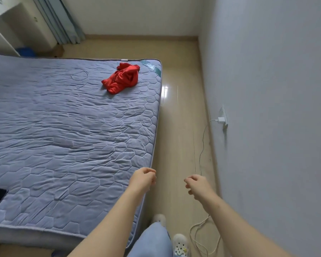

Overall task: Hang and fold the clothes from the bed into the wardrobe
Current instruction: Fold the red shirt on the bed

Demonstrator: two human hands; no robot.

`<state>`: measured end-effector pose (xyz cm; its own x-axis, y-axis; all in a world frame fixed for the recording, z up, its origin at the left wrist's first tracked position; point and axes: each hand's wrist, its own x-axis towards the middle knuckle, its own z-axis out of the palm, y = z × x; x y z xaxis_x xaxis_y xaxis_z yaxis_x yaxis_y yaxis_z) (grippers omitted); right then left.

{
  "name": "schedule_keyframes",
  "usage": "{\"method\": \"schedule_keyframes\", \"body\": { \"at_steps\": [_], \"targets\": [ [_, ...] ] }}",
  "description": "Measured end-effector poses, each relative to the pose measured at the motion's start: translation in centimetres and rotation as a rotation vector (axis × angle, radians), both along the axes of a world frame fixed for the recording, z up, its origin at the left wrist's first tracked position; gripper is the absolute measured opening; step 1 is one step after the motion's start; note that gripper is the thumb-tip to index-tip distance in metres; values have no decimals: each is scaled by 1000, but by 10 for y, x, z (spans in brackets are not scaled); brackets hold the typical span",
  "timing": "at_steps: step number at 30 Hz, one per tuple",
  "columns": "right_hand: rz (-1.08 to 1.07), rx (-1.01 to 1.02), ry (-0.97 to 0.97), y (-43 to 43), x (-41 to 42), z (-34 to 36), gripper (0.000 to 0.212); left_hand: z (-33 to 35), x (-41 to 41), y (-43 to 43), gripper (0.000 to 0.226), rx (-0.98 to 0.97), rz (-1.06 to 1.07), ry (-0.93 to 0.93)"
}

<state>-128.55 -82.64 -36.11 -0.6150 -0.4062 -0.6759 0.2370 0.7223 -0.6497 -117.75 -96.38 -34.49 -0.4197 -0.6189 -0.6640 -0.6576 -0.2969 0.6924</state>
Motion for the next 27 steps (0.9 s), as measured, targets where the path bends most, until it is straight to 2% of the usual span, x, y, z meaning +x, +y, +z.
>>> {"method": "schedule_keyframes", "body": {
  "at_steps": [8,17,24,27],
  "targets": [
    [78,-10,27,-113,-111,0,13,-25,-107,-98,19,53,53,11],
    [204,24,42,-294,-216,3,25,-16,-205,-270,16,32,104,-8],
    [477,39,19,-423,-270,-18,13,-32,-236,-365,24,80,372,-20],
    [601,58,14,-470,-288,-32,16,-44,-246,-391,22,123,503,-32]
  ]
}}
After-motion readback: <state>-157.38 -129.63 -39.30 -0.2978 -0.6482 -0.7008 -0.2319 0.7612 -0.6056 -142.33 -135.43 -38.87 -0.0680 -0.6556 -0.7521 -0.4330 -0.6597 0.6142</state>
